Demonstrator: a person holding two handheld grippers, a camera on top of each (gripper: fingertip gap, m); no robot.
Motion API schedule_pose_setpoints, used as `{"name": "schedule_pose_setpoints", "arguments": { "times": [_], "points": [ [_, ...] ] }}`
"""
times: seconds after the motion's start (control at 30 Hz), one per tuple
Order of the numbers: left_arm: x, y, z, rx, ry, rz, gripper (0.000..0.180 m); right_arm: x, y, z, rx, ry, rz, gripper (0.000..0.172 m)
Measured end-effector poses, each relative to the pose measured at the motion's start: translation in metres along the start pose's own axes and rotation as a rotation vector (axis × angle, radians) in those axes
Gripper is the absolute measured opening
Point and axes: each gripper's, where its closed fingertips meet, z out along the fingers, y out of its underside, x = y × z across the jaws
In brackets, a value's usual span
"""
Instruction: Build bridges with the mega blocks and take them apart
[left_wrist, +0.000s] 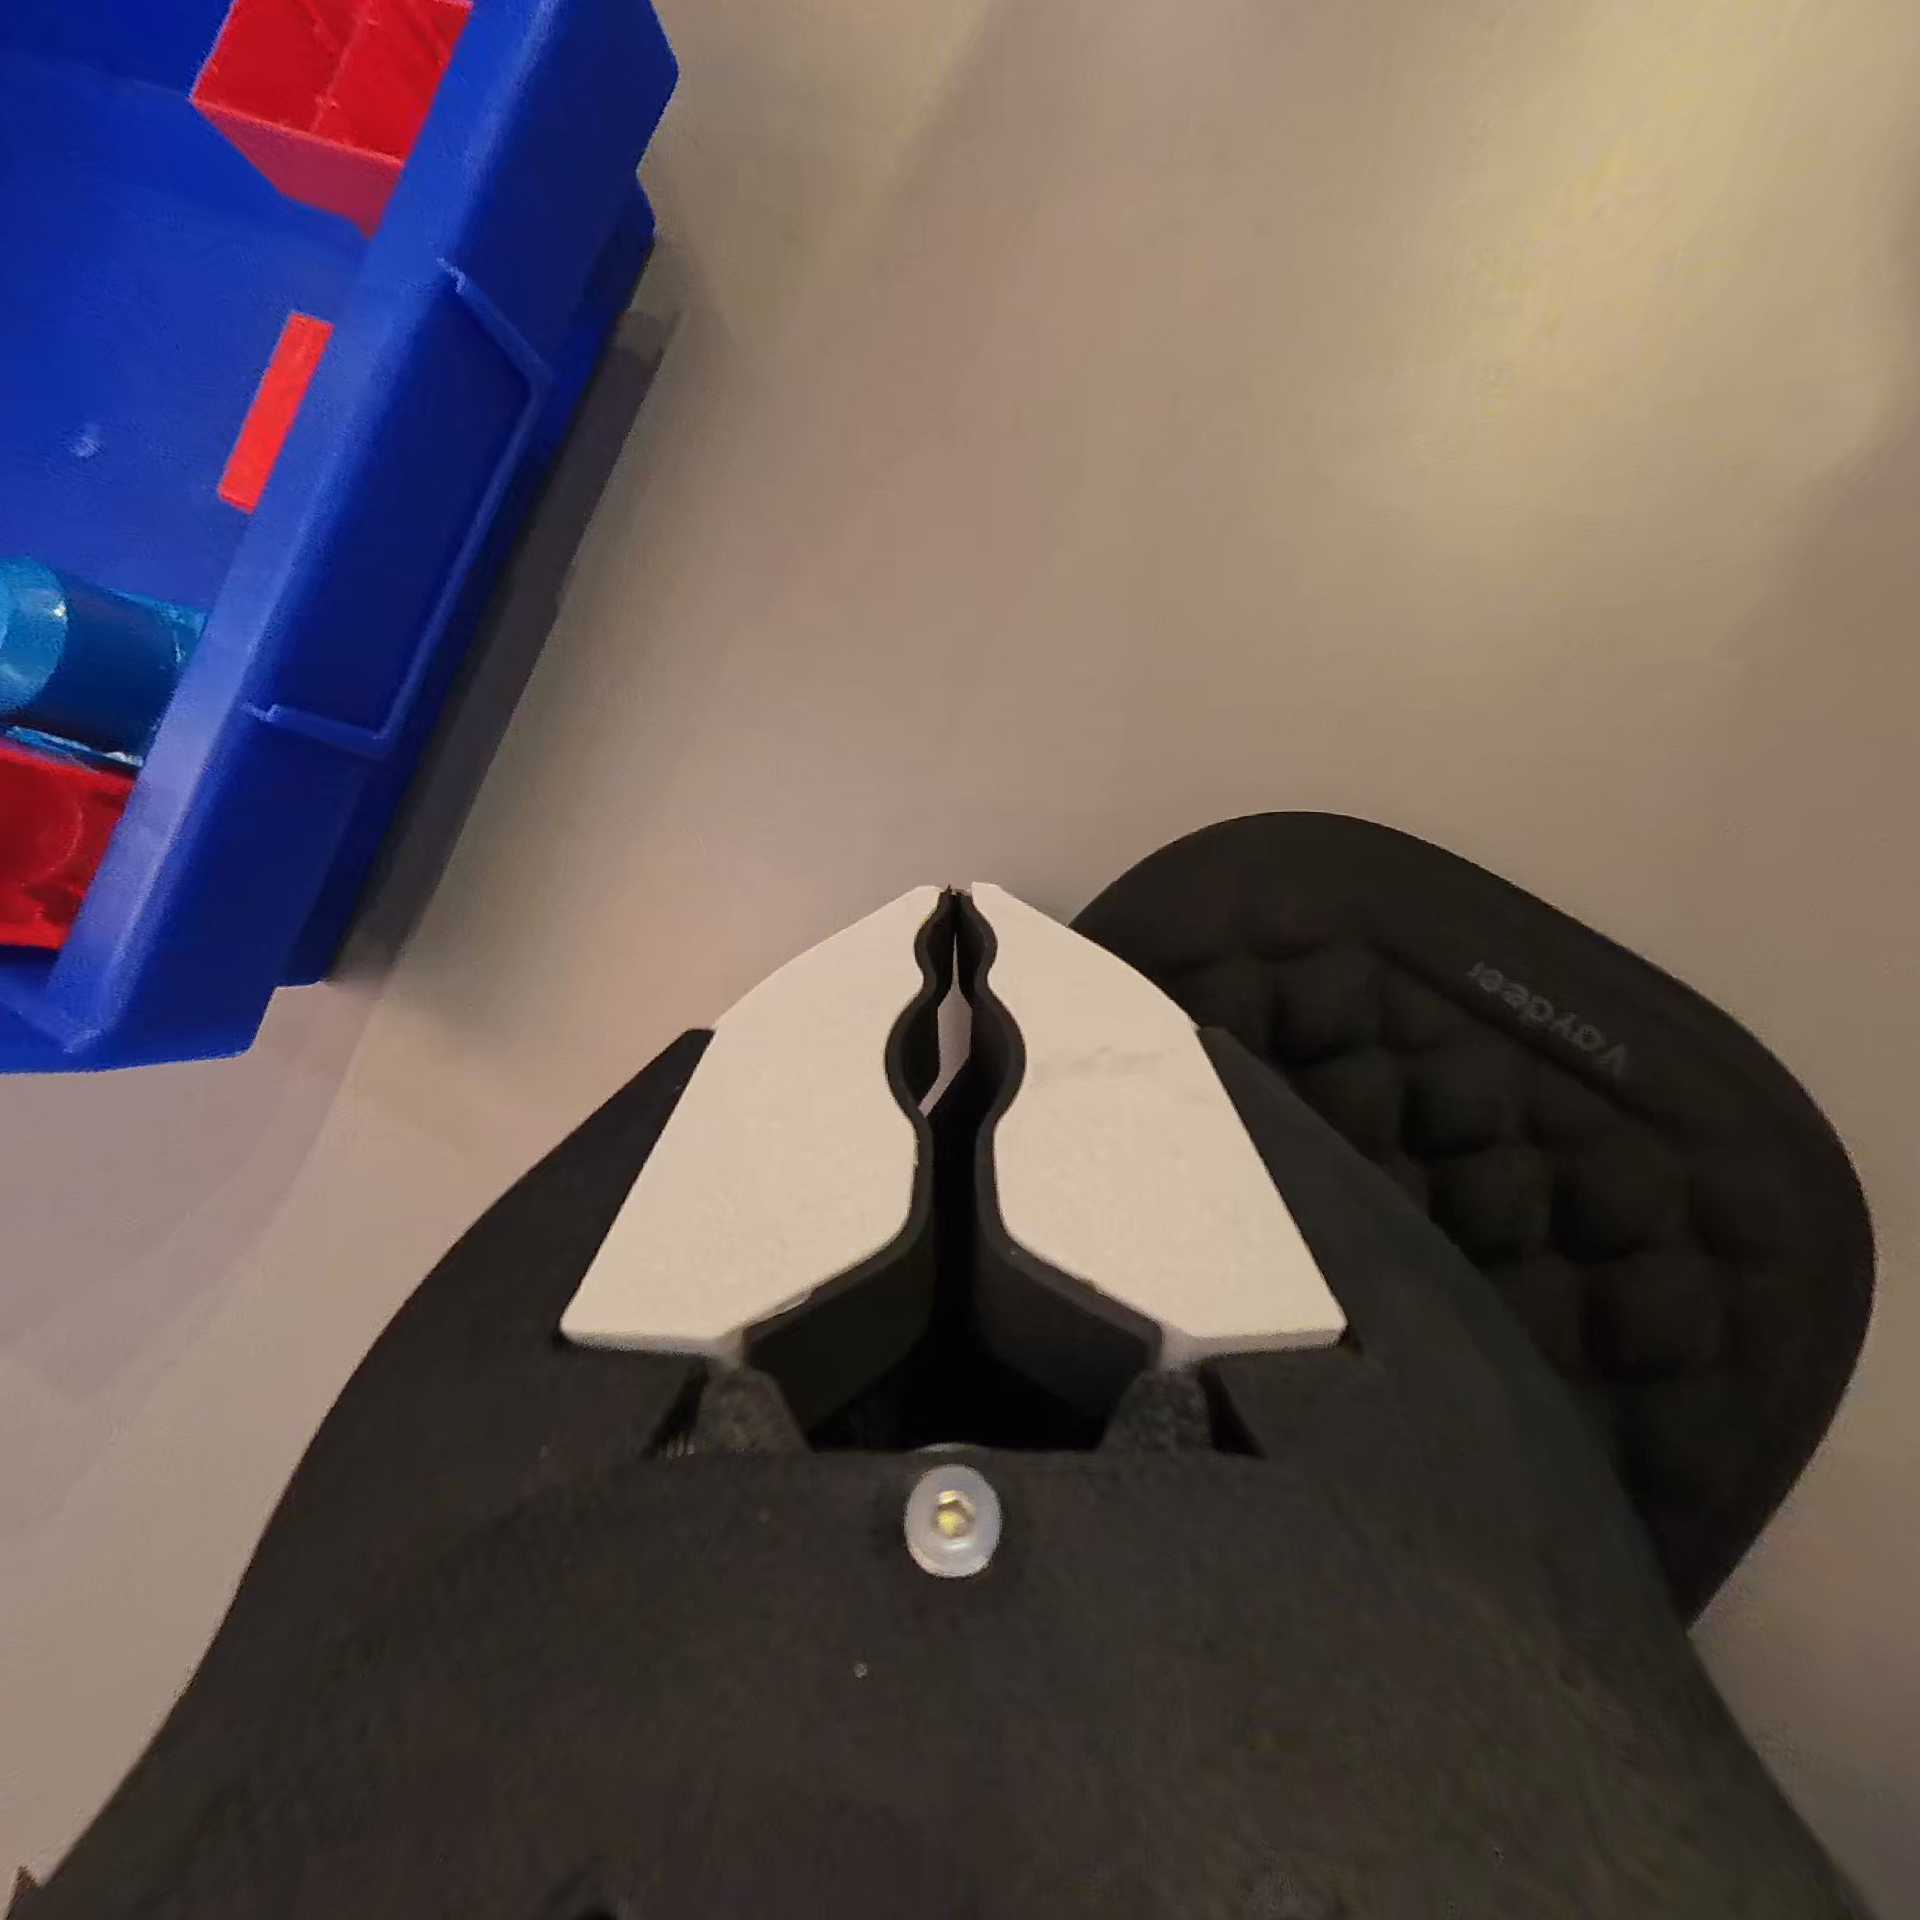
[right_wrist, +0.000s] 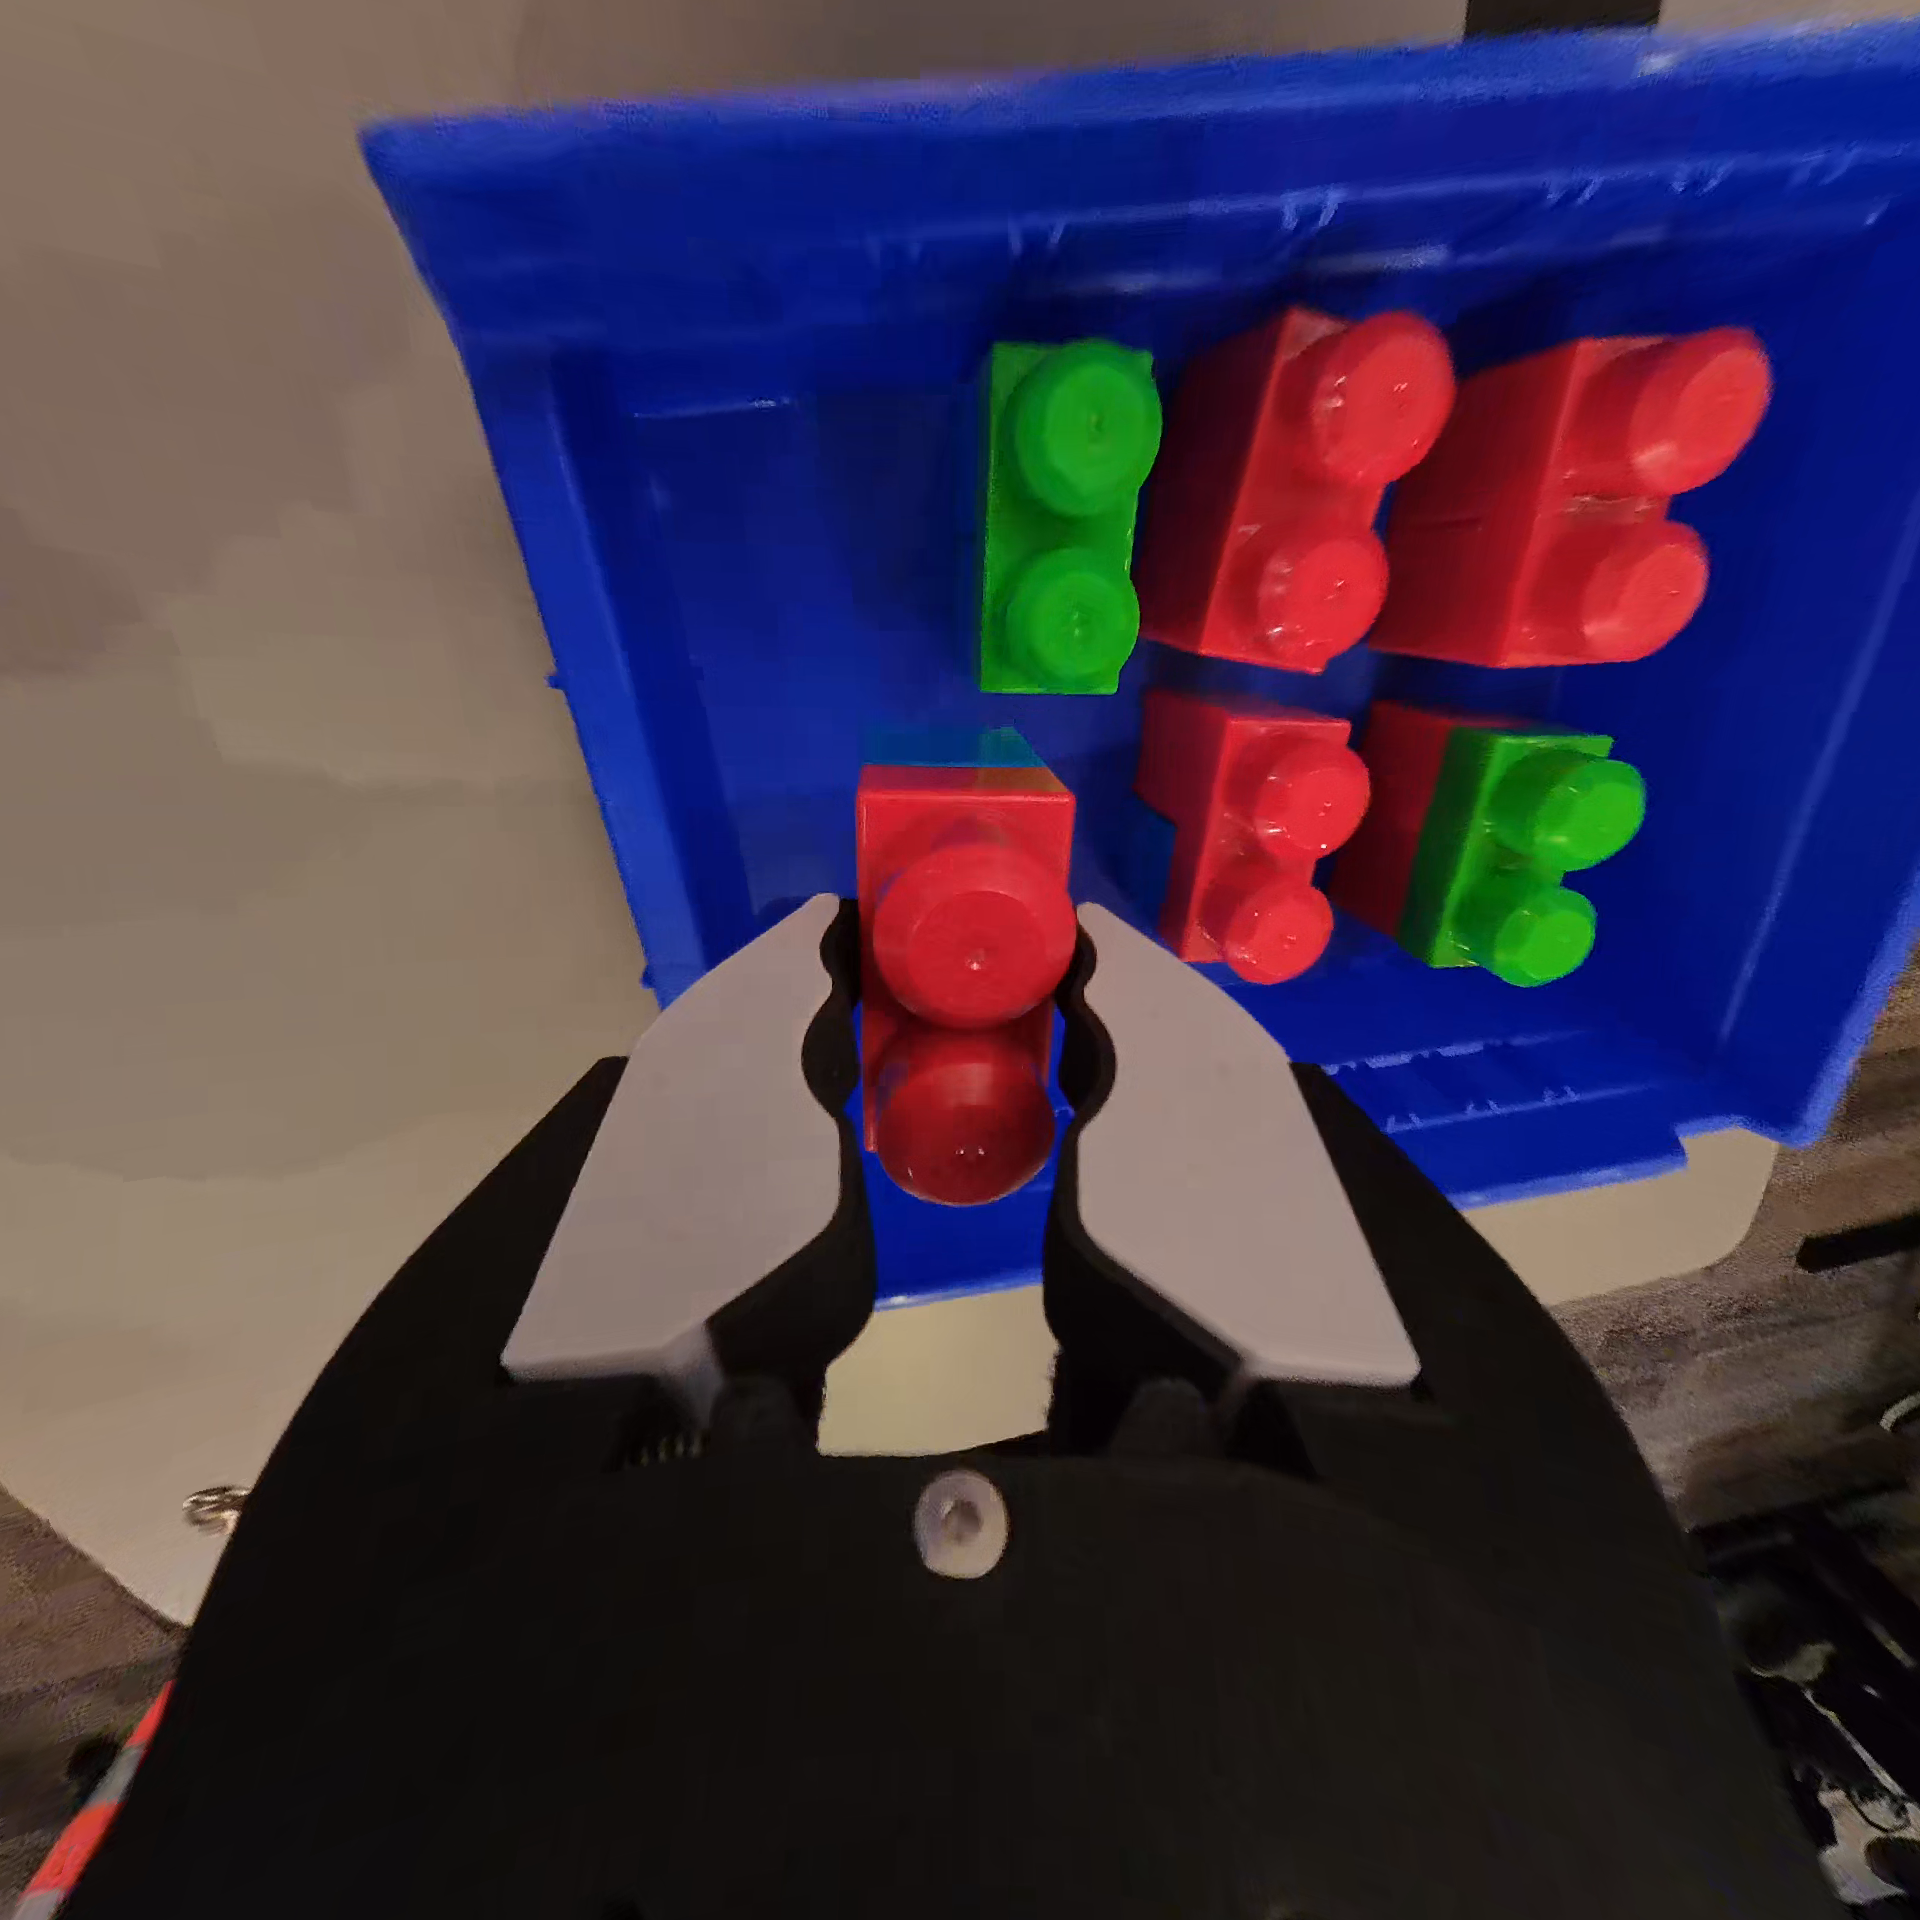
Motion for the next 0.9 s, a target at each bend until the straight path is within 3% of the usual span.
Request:
{"name": "schedule_pose_setpoints", "arguments": {
  "times": [0.23,0.7,0.9],
  "points": [
    [0.015,-0.005,-0.004,0.040,-0.017,0.028,0.000,0.010,0.017,0.041,0.014,-0.050,-0.006,0.037],
    [0.020,-0.008,-0.004,0.047,-0.027,0.042,0.000,0.014,0.022,0.072,0.024,-0.089,-0.058,0.037],
    [0.013,-0.019,-0.013,0.126,-0.061,-0.001,0.008,0.015,0.017,0.056,0.041,-0.040,-0.031,0.064]
  ]
}}
